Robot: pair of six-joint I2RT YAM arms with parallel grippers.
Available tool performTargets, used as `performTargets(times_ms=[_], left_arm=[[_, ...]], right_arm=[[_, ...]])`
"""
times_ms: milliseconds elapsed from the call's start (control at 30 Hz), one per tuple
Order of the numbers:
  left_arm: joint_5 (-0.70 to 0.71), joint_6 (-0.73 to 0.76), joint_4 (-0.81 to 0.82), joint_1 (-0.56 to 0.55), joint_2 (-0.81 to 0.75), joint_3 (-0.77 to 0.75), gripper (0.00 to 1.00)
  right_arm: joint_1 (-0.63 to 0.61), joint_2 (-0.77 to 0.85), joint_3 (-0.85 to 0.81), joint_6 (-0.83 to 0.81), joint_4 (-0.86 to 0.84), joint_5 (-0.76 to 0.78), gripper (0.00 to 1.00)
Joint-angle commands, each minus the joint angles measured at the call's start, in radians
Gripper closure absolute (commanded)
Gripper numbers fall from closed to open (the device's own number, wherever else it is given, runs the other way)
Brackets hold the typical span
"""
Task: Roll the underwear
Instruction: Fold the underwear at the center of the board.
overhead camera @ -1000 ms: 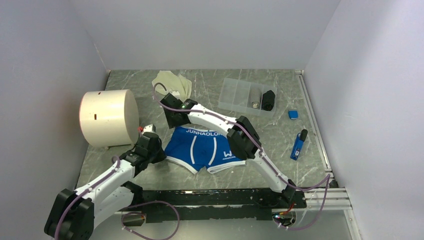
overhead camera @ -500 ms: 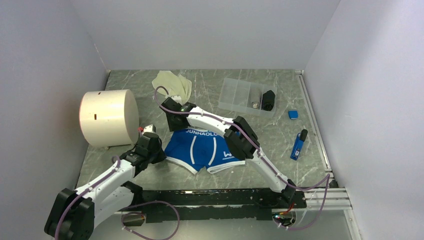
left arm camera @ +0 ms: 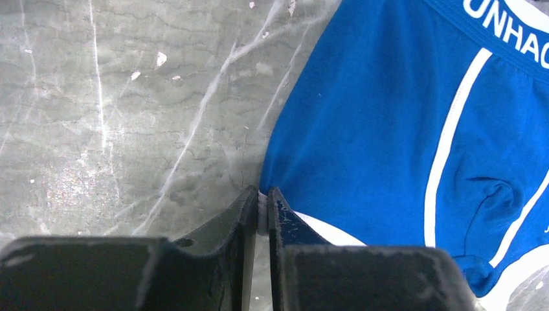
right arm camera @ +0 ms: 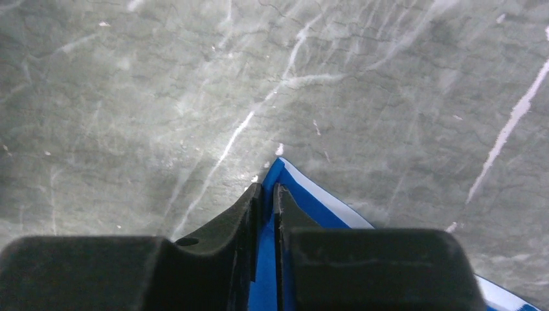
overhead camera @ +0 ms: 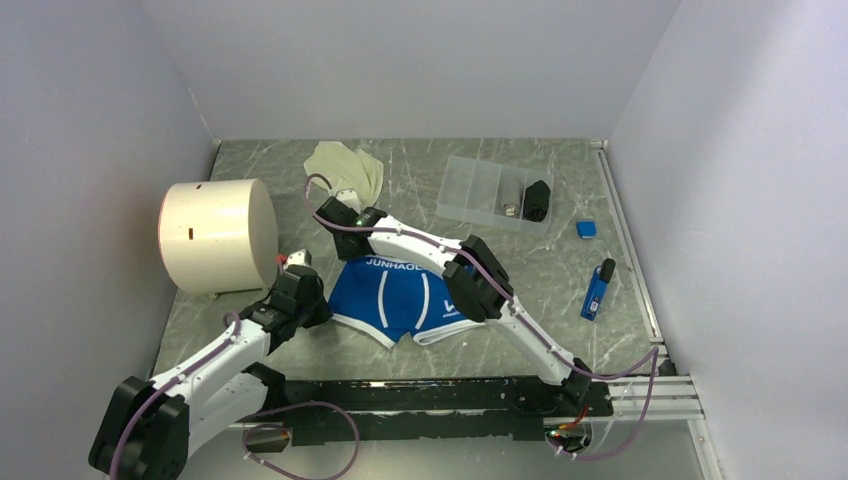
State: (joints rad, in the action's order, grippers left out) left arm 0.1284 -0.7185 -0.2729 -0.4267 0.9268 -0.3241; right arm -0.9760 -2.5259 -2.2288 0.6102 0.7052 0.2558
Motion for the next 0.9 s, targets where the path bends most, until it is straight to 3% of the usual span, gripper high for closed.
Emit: performTargets(times_ms=[0,167,400,700,867], left_arm=[[-0.008,-0.004,0.032,-0.003,0.0,0.01,0.83],[0.011,-0.015,0.0,-0.003,-0.033,-0.017,0.87],[-0.04,0.043,-0.054,-0.003,-0.117,-0.091,0.95],[-0.17,0.08,-0.045,-0.025,-0.125,-0.164,0.95],[-0.107,0.04,-0.014,-0.191,-0.107,-0.232,0.95]], right_arm=[[-0.012,-0.076,-0.06,-0.023,0.037,0.004,0.88],[-0.004,-0.007,-0.074,-0.051,0.0,-0.016,0.94],[0.057,0.169,0.058,-0.056,-0.141,-0.201,0.97],[0.177,0.4,0.425,-0.016,-0.406,-0.488,1.0],[0.267,0.532,0.661,0.026,-0.579,-0.63,1.0]])
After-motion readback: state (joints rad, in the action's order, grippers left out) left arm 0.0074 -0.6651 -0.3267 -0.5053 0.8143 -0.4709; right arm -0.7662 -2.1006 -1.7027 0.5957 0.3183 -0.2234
